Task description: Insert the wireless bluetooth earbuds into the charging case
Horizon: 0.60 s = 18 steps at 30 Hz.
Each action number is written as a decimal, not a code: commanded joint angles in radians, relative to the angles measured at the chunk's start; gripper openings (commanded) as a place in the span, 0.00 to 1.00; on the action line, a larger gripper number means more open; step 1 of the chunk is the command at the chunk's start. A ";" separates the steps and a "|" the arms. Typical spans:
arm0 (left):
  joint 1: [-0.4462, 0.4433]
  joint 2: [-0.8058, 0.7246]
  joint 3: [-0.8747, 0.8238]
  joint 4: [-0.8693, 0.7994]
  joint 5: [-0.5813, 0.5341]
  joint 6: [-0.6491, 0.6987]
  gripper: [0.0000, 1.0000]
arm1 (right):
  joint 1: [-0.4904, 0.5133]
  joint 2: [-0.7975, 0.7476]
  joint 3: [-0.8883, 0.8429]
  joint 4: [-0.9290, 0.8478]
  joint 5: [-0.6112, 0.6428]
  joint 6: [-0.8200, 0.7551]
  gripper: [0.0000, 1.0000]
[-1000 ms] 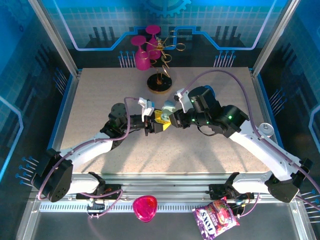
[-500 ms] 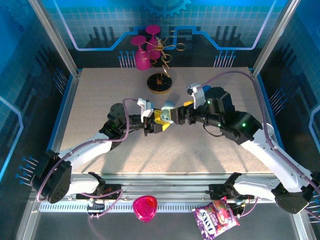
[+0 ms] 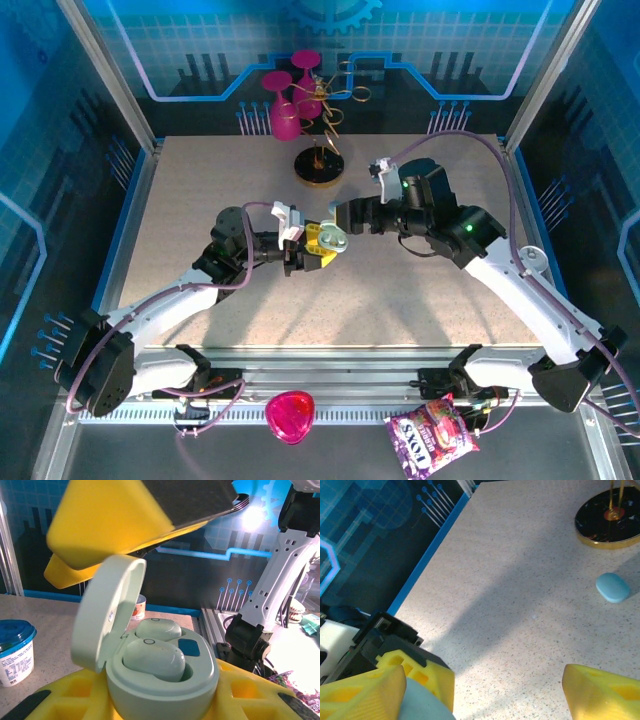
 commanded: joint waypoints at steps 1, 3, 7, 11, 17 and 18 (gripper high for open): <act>0.004 -0.027 0.000 0.039 -0.024 -0.001 0.33 | 0.003 -0.038 -0.024 -0.020 -0.064 -0.013 0.82; 0.004 -0.022 0.003 0.050 -0.039 -0.016 0.32 | 0.008 -0.050 -0.038 -0.020 -0.075 -0.016 0.82; 0.004 -0.009 0.003 0.095 -0.049 -0.046 0.32 | 0.002 -0.092 -0.078 0.028 -0.091 0.032 0.81; 0.005 0.008 -0.007 0.189 -0.057 -0.077 0.32 | -0.047 -0.141 -0.188 0.205 -0.224 0.205 0.79; 0.004 0.021 -0.002 0.286 -0.119 -0.068 0.32 | -0.077 -0.190 -0.374 0.546 -0.364 0.500 0.75; 0.004 0.025 0.002 0.289 -0.119 -0.066 0.32 | -0.077 -0.189 -0.391 0.582 -0.378 0.534 0.74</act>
